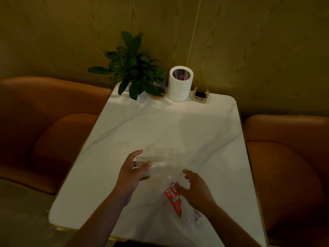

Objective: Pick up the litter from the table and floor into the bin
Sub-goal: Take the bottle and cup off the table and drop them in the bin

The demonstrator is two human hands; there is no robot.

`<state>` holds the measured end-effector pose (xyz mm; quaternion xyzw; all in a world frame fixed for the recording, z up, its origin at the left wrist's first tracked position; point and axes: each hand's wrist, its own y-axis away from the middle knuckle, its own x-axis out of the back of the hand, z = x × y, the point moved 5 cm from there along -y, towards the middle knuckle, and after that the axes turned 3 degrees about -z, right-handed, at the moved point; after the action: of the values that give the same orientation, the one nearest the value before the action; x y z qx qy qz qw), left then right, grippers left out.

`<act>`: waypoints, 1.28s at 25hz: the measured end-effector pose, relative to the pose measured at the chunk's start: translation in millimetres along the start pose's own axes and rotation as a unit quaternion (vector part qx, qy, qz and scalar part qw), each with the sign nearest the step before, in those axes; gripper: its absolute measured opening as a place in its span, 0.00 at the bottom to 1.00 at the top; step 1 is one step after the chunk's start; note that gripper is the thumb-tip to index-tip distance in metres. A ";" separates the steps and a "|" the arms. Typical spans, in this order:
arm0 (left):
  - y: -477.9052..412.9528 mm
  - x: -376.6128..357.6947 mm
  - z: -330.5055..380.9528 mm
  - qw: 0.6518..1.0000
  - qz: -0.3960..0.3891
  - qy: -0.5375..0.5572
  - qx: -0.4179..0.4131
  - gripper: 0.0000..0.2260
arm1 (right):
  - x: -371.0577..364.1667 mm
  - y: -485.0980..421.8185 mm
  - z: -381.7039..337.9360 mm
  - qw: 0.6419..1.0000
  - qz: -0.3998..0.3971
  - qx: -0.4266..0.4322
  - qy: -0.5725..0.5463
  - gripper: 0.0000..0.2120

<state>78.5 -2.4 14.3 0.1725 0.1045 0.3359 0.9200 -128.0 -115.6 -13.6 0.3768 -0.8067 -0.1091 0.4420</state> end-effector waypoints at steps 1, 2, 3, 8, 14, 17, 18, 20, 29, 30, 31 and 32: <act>-0.2 2.5 -5.7 1.000 0.001 0.008 0.013 0.18 | -10.4 2.1 10.3 0.998 -0.010 -0.013 0.053 0.35; -0.1 4.5 -10.0 1.000 0.002 0.014 0.024 0.18 | -20.9 4.6 17.7 0.996 -0.021 -0.021 0.084 0.37; -0.4 5.7 -13.6 0.999 0.005 0.016 0.033 0.18 | -30.4 6.7 22.7 0.993 -0.029 -0.025 0.108 0.39; -4.5 10.8 -23.9 0.999 0.009 0.008 0.048 0.18 | -56.7 5.6 31.9 0.981 -0.050 -0.033 0.186 0.46; -10.3 21.2 -24.7 1.000 0.002 0.000 0.030 0.19 | -30.1 2.0 21.9 0.992 0.007 -0.062 0.113 0.44; -9.8 24.4 -27.0 1.000 -0.010 0.011 0.023 0.20 | -17.2 9.4 17.5 0.991 0.041 -0.070 0.105 0.43; -8.3 25.2 -28.1 1.000 -0.010 0.015 0.023 0.20 | -15.0 13.0 16.0 0.991 0.046 -0.070 0.105 0.43; -3.0 26.4 -29.7 1.000 -0.005 0.021 0.022 0.21 | -11.8 18.1 12.7 0.991 0.047 -0.060 0.110 0.44; 87.2 16.3 -55.4 0.994 0.100 0.047 0.010 0.22 | -2.6 29.5 13.9 0.983 -0.005 0.086 0.164 0.44; 104.3 15.4 -62.7 0.990 0.124 0.059 0.012 0.23 | -3.2 33.3 18.2 0.979 -0.021 0.105 0.172 0.44; 123.2 13.9 -70.6 0.987 0.146 0.071 0.014 0.24 | -4.3 38.5 23.6 0.976 -0.038 0.121 0.179 0.44; 140.8 13.5 -78.3 0.984 0.161 0.079 0.012 0.25 | -5.3 43.7 27.9 0.972 -0.052 0.136 0.185 0.44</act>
<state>-17.4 126.4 -4.1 0.1711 0.1520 0.4914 0.8403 -170.8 -86.0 -11.0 0.4885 -0.6974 0.0498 0.5221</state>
